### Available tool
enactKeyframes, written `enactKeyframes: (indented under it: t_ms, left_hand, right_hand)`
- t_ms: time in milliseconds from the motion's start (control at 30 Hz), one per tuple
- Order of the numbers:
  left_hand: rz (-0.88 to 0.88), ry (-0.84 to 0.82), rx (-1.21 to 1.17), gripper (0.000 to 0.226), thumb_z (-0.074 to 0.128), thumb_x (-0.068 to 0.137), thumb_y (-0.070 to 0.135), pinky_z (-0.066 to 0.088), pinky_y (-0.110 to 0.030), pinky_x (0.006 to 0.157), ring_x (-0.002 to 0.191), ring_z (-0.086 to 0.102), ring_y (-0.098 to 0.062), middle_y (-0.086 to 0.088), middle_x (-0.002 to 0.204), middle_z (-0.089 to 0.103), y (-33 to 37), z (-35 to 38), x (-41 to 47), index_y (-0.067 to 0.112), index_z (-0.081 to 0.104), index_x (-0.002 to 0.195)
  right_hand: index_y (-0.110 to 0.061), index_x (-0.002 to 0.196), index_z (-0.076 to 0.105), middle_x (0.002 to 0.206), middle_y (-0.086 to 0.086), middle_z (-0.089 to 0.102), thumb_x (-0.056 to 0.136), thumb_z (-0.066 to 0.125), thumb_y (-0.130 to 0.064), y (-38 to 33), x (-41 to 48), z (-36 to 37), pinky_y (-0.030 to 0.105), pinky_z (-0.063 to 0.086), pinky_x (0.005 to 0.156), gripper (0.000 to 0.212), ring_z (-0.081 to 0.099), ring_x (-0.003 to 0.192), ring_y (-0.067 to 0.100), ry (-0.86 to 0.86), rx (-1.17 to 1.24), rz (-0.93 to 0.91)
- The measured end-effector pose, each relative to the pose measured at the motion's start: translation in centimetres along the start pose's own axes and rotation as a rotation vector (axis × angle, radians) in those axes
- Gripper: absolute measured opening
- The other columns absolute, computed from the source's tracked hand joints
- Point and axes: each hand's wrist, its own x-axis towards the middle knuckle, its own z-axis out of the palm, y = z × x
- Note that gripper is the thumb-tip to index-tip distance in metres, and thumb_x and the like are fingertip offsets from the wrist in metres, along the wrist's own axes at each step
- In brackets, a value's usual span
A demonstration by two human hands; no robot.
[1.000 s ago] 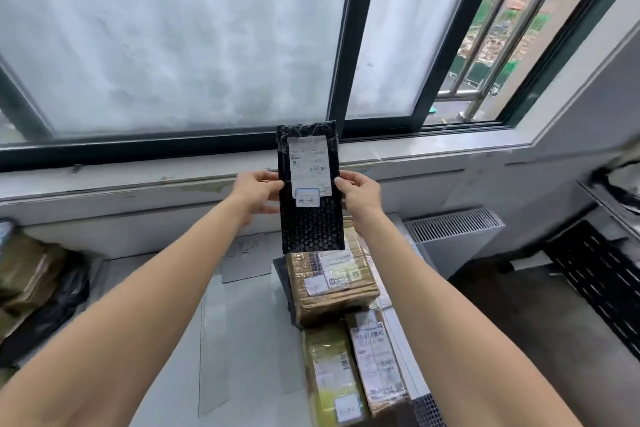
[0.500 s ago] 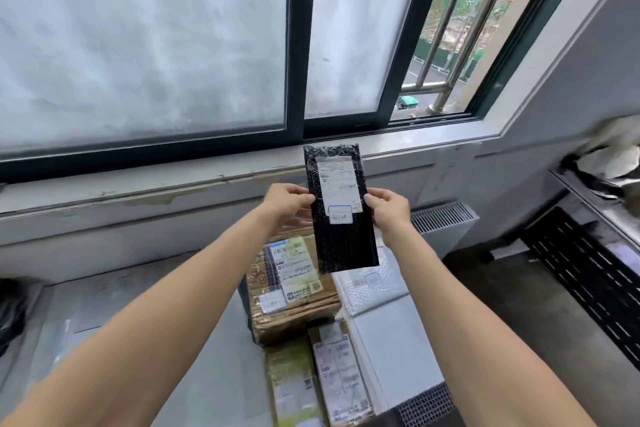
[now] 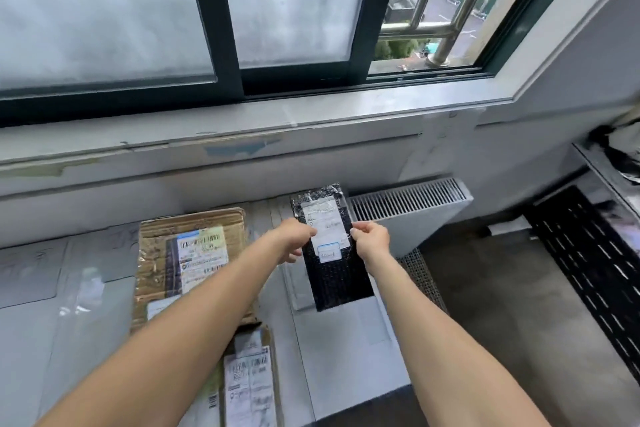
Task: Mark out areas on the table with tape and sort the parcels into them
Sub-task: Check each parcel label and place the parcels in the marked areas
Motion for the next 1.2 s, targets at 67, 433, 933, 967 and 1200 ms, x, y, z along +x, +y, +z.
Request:
enactKeyframes:
  t_ms: [67,433,933,967,1200]
  left_hand:
    - [-0.054,0.011,0.008,0.036,0.049,0.097,0.02,0.022,-0.023,0.051,0.056,0.023,-0.014,-0.007,0.071,0.04,-1.1,0.5,0.8,0.003,0.045,0.128]
    - [-0.063,0.156,-0.105,0.039,0.048,0.098,0.015,0.046,-0.031,0.088,0.103,0.054,-0.026,-0.013,0.124,0.053,-3.6,0.9,3.9,0.003,0.048,0.135]
    - [-0.147,0.144,0.011,0.047,0.048,0.1,0.021,0.037,-0.041,0.11,0.133,0.044,-0.03,-0.014,0.149,0.041,-3.2,1.5,4.0,0.003,0.039,0.143]
    - [-0.137,0.151,0.015,0.047,0.049,0.099,0.022,0.038,-0.039,0.108,0.131,0.045,-0.03,-0.013,0.148,0.042,-3.0,1.4,3.9,0.004,0.041,0.142]
    - [-0.092,0.142,-0.04,0.043,0.053,0.097,0.025,0.038,-0.04,0.106,0.129,0.047,-0.029,-0.013,0.143,0.049,-2.1,0.9,3.0,0.003,0.05,0.134]
  right_hand:
    - [-0.011,0.103,0.071,0.107,0.011,0.071,0.092,0.062,-0.005,1.7,0.8,1.1,0.044,0.054,0.094,0.015,0.066,0.102,0.029,-0.025,-0.013,0.051]
    - [-0.011,0.107,0.072,0.104,0.009,0.072,0.091,0.057,-0.002,3.7,2.4,5.1,0.043,0.056,0.089,0.024,0.068,0.097,0.027,-0.062,-0.057,0.081]
    - [-0.021,0.1,0.069,0.1,0.007,0.07,0.091,0.053,0.0,4.7,1.8,4.7,0.031,0.053,0.068,0.027,0.066,0.082,0.024,-0.061,-0.331,0.084]
    - [-0.02,0.101,0.069,0.1,0.008,0.069,0.091,0.052,0.001,4.9,1.6,4.6,0.03,0.052,0.067,0.028,0.065,0.082,0.024,-0.07,-0.354,0.088]
    - [-0.018,0.105,0.069,0.108,0.009,0.069,0.092,0.053,-0.001,6.5,0.5,4.3,0.036,0.056,0.08,0.027,0.066,0.094,0.028,-0.087,-0.488,0.085]
